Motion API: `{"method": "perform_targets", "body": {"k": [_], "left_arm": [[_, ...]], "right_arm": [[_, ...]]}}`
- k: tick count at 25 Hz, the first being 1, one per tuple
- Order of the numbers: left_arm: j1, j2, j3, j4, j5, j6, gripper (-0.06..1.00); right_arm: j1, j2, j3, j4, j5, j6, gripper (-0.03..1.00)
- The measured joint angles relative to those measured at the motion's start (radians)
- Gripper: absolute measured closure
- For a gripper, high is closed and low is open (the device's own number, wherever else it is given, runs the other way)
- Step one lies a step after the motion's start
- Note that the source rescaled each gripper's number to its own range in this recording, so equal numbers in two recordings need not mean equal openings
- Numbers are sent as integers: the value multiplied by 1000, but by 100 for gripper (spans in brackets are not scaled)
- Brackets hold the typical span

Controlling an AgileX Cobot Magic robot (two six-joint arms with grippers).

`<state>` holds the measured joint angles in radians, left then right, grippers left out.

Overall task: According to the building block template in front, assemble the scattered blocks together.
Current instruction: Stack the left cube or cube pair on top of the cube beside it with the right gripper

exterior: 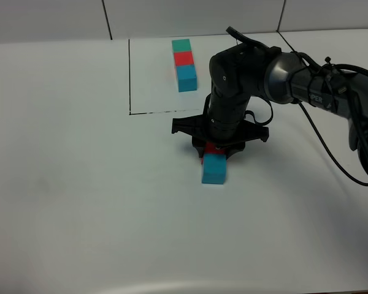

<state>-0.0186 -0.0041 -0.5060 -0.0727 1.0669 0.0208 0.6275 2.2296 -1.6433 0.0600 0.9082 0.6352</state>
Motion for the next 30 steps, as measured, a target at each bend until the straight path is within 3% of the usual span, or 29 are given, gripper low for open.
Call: {"method": "perform_targets", "body": {"k": [14, 17, 23, 26, 30], "left_arm": [[0, 0, 0, 0, 0, 0, 64], [0, 0, 0, 0, 0, 0, 64], [0, 0, 0, 0, 0, 0, 64], [0, 0, 0, 0, 0, 0, 64], [0, 0, 0, 0, 0, 0, 64]], "right_arm": [[26, 4, -1, -48, 42, -11, 94], [26, 5, -1, -40, 51, -15, 75], [26, 5, -1, -34, 51, -34, 14], [26, 0, -1, -34, 51, -54, 0], [26, -45, -1, -35, 50, -81, -3]]}}
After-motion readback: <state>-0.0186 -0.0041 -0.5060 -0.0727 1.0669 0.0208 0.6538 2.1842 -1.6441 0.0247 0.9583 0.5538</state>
